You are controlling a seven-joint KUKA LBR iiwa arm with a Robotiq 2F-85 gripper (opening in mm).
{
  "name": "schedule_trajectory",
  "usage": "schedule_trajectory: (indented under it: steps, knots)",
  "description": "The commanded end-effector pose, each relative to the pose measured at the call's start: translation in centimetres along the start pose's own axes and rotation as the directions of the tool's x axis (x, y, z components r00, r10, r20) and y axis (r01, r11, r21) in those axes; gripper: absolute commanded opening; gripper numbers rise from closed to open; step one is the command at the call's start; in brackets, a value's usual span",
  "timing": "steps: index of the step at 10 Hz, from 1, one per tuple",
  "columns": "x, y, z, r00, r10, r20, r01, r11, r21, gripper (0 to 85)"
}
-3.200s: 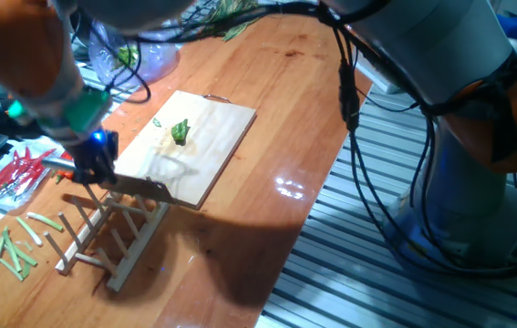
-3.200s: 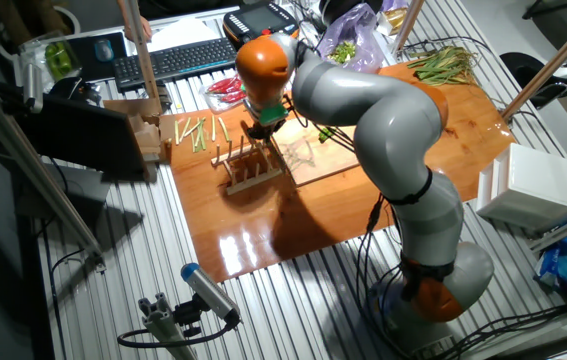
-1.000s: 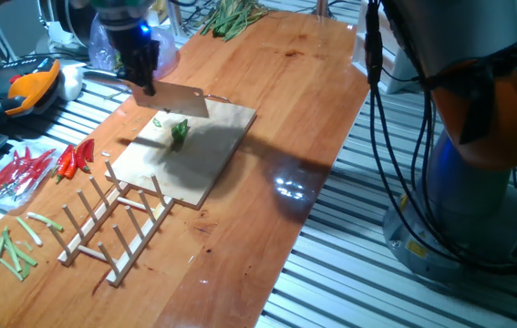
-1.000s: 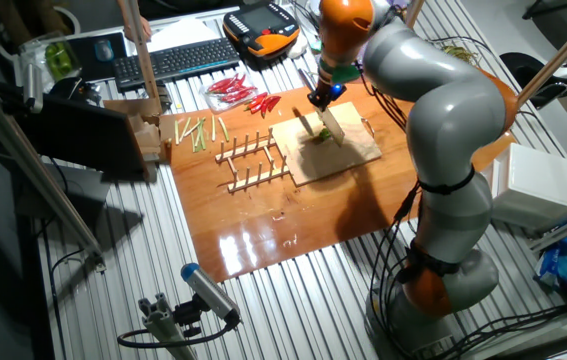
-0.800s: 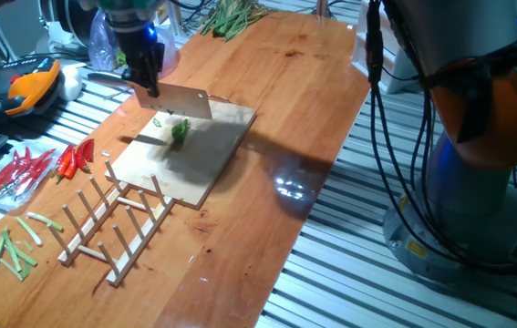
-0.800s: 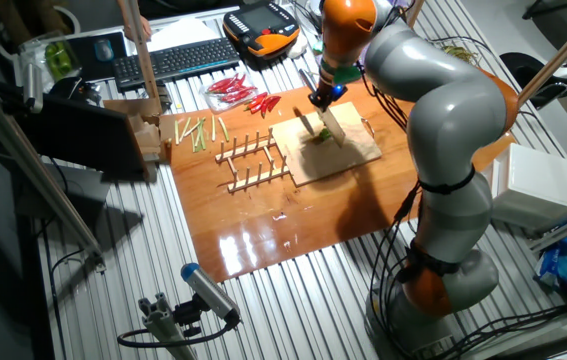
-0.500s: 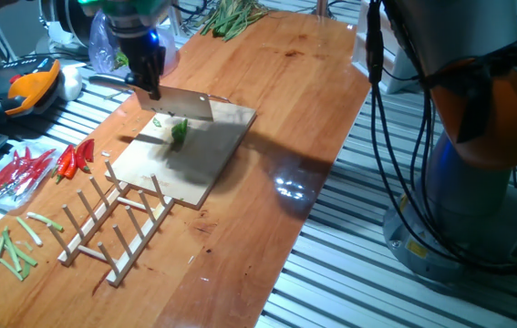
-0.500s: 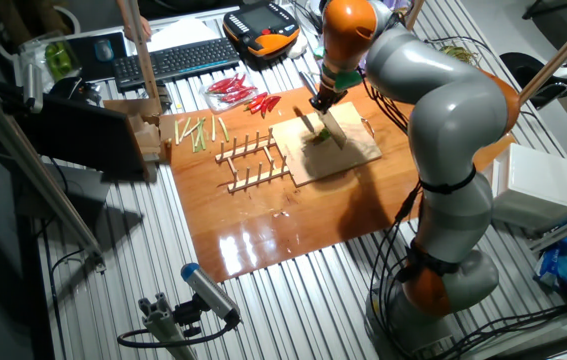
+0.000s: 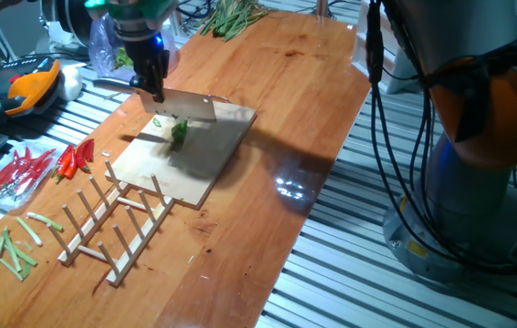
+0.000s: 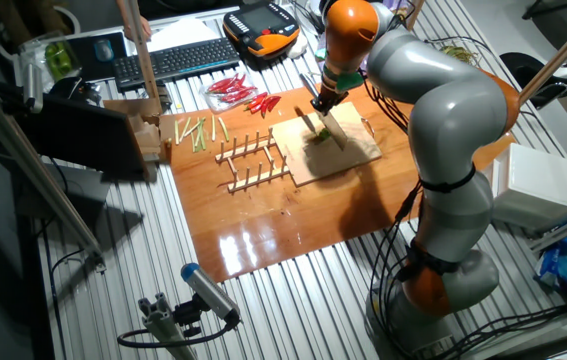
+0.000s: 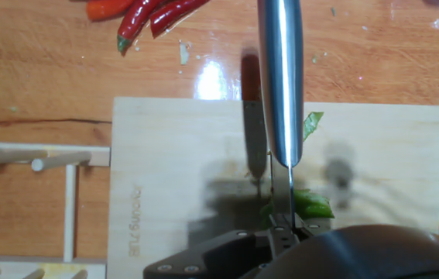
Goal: Chop the chili peppers
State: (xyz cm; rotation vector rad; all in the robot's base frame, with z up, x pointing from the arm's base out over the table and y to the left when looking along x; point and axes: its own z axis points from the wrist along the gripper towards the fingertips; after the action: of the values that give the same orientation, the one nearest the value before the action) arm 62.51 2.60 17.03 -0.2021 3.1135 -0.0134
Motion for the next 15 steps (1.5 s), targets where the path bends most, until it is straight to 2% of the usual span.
schedule_trajectory:
  steps: [1,3,4,5,6,8,9,11,12,13,14,15]
  knots:
    - [0.1,0.0,0.0,1.000,-0.004,-0.001,0.004,1.000,-0.004,0.0]
    - [0.1,0.0,0.0,1.000,-0.009,-0.005,0.009,1.000,-0.019,0.0]
    - [0.1,0.0,0.0,1.000,0.003,-0.025,-0.004,0.999,-0.032,0.0]
    - [0.1,0.0,0.0,0.999,0.021,-0.041,-0.022,0.999,-0.035,0.0]
    - [0.1,0.0,0.0,0.998,0.043,-0.040,-0.043,0.999,-0.020,0.0]
    - [0.1,0.0,0.0,0.997,0.055,-0.055,-0.058,0.997,-0.045,0.0]
    - [0.1,0.0,0.0,0.997,0.055,-0.060,-0.058,0.997,-0.045,0.0]
    - [0.1,0.0,0.0,0.996,0.068,-0.054,-0.069,0.997,-0.017,0.0]
    - [0.1,0.0,0.0,0.995,0.084,-0.048,-0.085,0.996,-0.022,0.0]
    - [0.1,0.0,0.0,0.996,0.080,-0.044,-0.080,0.997,-0.005,0.0]
    - [0.1,-0.7,0.0,0.998,0.053,-0.045,-0.054,0.998,-0.012,0.0]
    - [0.0,-1.4,0.1,0.999,0.015,-0.040,-0.016,1.000,-0.004,0.0]
